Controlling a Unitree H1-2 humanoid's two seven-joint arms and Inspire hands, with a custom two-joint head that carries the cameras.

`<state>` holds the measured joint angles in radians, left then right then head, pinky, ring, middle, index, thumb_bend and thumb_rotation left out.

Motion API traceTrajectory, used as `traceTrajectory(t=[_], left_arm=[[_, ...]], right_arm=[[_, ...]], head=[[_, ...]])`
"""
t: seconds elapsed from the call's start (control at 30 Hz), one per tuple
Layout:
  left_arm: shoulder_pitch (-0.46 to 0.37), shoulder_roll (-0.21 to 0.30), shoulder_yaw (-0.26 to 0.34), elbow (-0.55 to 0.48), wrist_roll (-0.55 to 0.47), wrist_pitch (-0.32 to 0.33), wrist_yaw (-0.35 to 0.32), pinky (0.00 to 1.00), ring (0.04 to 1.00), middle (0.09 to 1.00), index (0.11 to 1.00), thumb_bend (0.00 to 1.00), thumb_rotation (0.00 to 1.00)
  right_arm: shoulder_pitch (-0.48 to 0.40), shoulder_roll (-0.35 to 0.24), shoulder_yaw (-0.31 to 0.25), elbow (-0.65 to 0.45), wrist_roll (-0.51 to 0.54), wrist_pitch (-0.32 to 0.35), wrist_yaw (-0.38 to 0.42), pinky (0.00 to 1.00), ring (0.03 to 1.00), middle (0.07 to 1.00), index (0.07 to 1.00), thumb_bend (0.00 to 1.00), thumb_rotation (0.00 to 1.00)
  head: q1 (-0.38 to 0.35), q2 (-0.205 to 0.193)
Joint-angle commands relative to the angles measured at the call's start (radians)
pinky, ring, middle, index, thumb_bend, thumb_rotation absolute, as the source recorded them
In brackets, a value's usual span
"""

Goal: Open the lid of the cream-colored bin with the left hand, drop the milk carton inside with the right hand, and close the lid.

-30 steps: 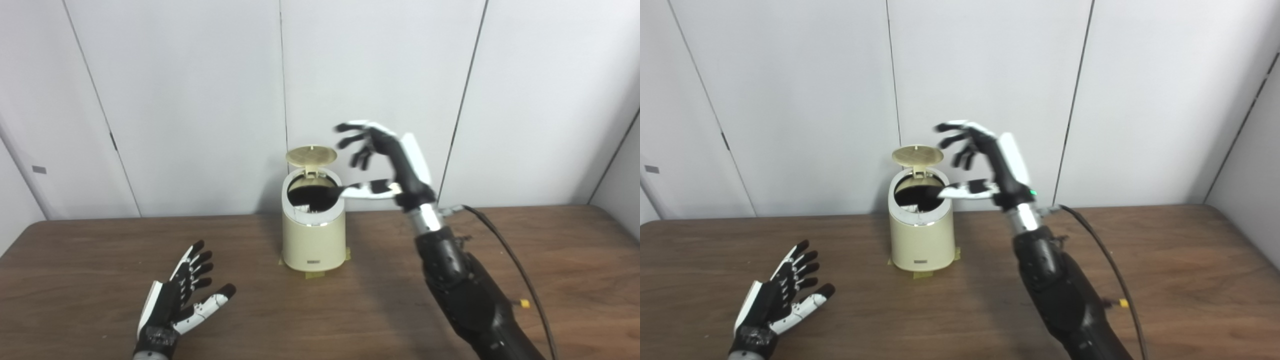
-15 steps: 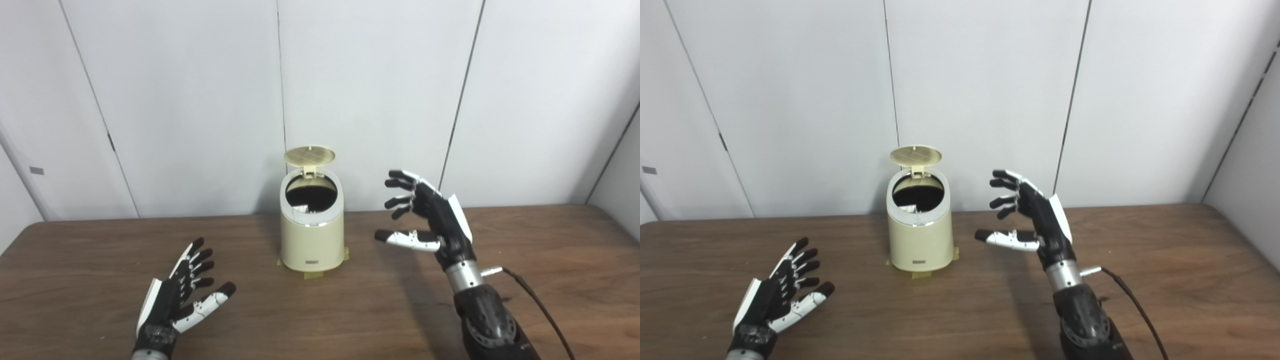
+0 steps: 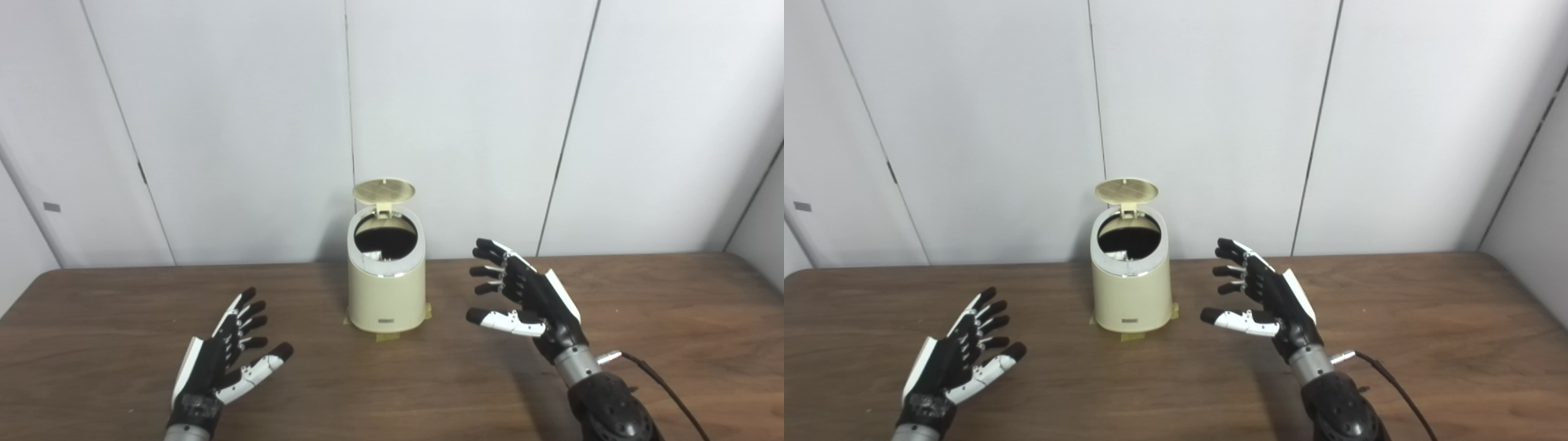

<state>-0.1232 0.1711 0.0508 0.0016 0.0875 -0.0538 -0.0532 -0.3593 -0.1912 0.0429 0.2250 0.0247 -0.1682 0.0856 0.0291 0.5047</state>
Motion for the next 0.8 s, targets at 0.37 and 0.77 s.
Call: traceTrajectory(t=[0.37,0.77], left_arm=[[-0.212,0.060,-0.003,-0.054,-0.013,-0.006,-0.040,0.75,0.854,0.905,0.897,0.83,0.42],[-0.429,0.080,-0.070,-0.045,0.031,0.104,-0.093,0.88,0.951,0.932,0.990,0.85,0.35]], right_arm=[[-0.025,0.008,-0.008,-0.002,-0.005,-0.041,0.027,0.71,0.815,0.915,0.923,0.86,0.27],[-0.044,0.013,-0.007,-0.020,-0.056,-0.010,0.019,0.73,0.804,0.903,0.927,0.89,0.30]], head=[[0.020,-0.016],[0.022,-0.028]])
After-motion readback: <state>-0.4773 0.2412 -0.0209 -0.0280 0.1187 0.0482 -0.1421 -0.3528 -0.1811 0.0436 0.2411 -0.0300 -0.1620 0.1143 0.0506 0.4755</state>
